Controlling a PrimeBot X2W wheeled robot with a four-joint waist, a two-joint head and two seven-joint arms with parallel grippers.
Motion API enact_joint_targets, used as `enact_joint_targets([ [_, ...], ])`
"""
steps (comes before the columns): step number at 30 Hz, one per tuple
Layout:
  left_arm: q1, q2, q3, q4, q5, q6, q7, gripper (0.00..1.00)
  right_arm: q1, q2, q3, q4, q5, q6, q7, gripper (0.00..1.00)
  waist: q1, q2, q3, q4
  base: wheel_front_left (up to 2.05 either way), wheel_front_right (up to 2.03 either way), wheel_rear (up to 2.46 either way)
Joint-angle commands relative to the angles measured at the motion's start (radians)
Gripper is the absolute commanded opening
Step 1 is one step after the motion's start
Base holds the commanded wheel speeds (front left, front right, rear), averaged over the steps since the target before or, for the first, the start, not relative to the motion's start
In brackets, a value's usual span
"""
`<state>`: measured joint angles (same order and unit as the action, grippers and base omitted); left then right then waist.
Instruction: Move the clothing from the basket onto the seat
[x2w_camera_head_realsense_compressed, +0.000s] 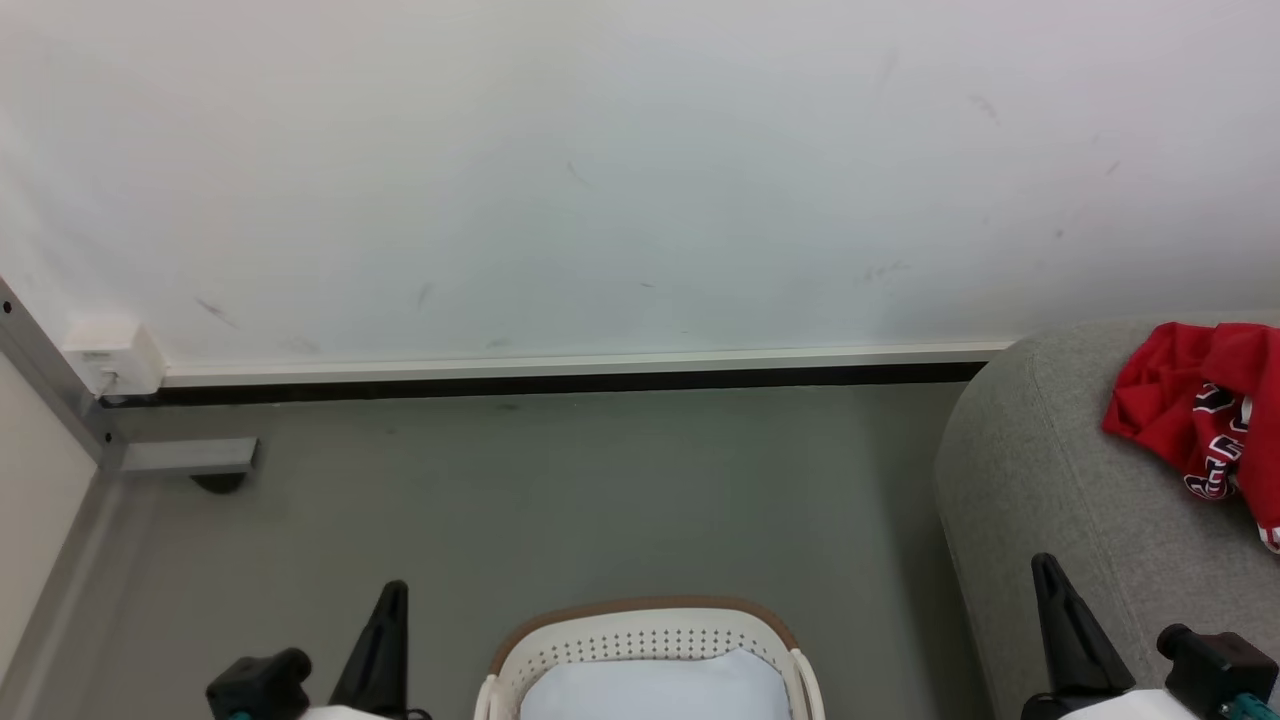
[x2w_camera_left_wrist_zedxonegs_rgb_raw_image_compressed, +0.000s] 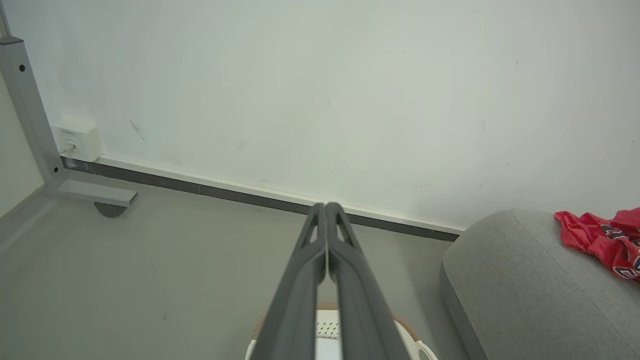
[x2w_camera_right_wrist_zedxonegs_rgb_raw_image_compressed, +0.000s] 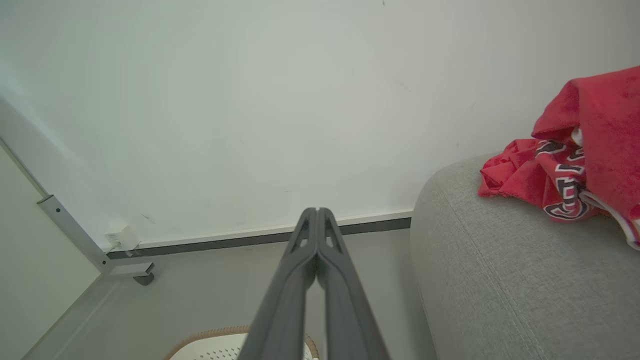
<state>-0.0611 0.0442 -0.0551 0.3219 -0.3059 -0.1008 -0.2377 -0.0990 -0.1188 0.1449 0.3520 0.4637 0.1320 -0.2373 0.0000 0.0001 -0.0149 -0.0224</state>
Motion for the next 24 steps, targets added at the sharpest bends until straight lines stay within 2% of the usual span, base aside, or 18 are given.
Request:
enact_joint_targets([
  [1, -0.021, 0.002, 0.01, -0.014, -0.041, -0.002, 0.009, 0.0, -0.017, 0.001, -0.013, -0.019, 0.035, 0.0, 0.006, 0.0, 0.0, -0.0001, 0.0, 0.0, 0.0, 0.0, 0.0],
  [24, -0.028, 0.004, 0.054, -0.039, -0.416, -0.011, 0.107, 0.0, -0.016, 0.02, -0.086, -0.048, 0.364, -0.001, 0.108, 0.0, 0.0, -0.0001, 0.004, 0.005, 0.0, 0.0, 0.0],
])
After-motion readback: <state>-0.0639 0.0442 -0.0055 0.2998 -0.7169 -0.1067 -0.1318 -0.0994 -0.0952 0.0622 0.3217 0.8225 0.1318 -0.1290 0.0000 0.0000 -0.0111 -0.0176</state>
